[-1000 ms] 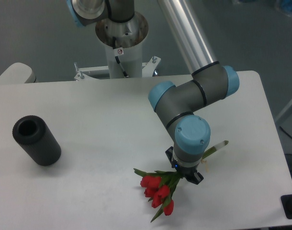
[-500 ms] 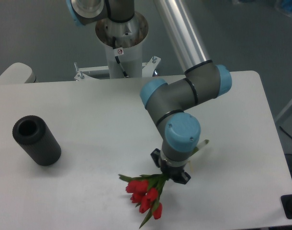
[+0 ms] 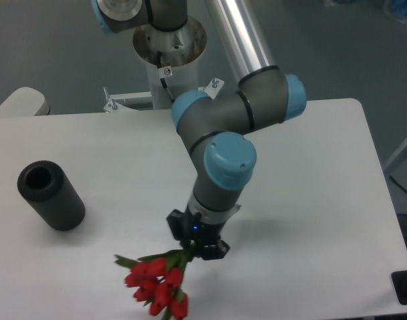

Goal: Insert the flowers into the vase
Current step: 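Carry the red tulips over to the black cylindrical vase, then lower the tulip stems down into the vase opening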

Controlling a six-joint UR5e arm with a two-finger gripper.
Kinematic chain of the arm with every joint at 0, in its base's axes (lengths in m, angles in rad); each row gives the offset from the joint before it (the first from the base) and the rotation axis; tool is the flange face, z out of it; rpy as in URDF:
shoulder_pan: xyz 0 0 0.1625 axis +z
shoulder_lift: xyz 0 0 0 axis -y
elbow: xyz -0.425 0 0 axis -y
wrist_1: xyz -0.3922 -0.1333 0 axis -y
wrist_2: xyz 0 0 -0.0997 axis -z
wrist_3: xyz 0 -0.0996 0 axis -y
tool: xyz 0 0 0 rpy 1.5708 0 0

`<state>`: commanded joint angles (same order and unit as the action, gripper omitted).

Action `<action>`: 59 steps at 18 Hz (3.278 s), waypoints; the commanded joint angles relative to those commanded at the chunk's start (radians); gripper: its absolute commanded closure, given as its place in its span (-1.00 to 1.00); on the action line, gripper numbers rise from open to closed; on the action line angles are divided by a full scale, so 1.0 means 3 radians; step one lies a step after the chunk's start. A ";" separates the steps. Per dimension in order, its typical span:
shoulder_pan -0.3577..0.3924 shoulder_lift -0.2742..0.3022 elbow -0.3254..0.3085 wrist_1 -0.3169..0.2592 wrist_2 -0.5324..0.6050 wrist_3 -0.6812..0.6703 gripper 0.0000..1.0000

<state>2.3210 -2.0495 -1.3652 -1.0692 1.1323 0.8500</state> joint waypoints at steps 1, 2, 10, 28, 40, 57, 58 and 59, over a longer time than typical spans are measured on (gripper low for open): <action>-0.0036 0.0031 -0.0036 0.0005 -0.0092 -0.0071 1.00; -0.0051 0.0061 -0.0097 0.0025 -0.0194 -0.0138 1.00; -0.0082 0.0297 -0.0184 0.0097 -0.1289 -0.0333 1.00; -0.0200 0.0619 -0.0368 0.0409 -0.2823 -0.0093 1.00; -0.0256 0.1054 -0.1238 0.0537 -0.2890 0.0521 0.93; -0.0343 0.1013 -0.1513 0.0639 -0.2880 0.0878 0.69; -0.0343 0.1013 -0.1554 0.0639 -0.2880 0.0960 0.68; -0.0343 0.1008 -0.1590 0.0634 -0.2880 0.1032 0.67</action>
<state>2.2181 -1.7472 -1.8422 -0.8790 0.2684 1.1595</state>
